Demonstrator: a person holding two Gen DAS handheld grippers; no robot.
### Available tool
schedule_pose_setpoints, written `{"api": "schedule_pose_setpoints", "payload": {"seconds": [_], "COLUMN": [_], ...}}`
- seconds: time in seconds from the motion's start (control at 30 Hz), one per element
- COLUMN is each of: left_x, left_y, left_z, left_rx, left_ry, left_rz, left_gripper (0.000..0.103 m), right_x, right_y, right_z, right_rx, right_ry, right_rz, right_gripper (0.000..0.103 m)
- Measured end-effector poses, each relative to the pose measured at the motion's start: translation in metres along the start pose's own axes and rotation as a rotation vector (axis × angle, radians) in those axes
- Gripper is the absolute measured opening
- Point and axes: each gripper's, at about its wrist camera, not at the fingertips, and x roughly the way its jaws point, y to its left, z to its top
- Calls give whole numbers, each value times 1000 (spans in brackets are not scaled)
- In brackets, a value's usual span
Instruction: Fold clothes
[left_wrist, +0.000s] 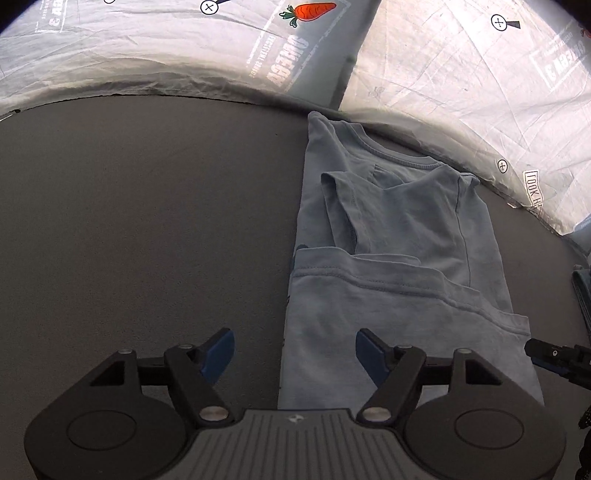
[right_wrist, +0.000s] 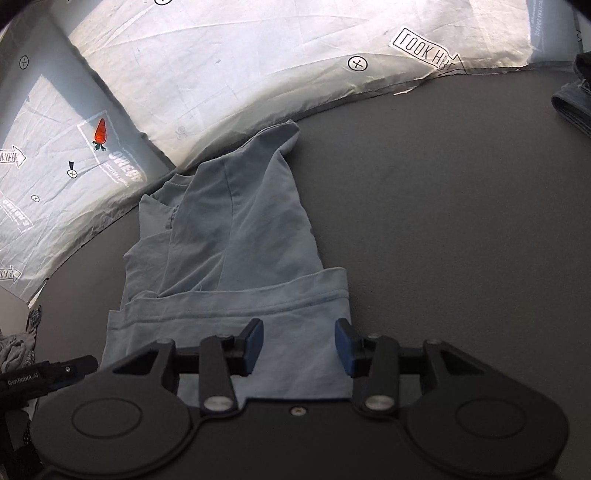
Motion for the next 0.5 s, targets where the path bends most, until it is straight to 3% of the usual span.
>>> {"api": "schedule_pose_setpoints", "payload": {"seconds": [0.2, 0.3, 0.37, 0.5], "left_x": [2, -9, -16, -27], "left_y": [5, 10, 13, 29], "left_z": [-7, -14, -21, -41], "left_rx": [-13, -52, -78, -238], "left_ry": [9, 18, 32, 104], "left_rz": [11, 1, 5, -78], "left_gripper": [79, 79, 82, 85], "right_x": [4, -8, -18, -37], "right_y": [14, 14, 13, 12], "right_z": [-3, -7, -13, -32], "right_rx": [-132, -109, -84, -56], "right_ry": [13, 1, -7, -18], "right_rz": [-118, -111, -108, -120], "right_gripper": [49, 54, 64, 76]}}
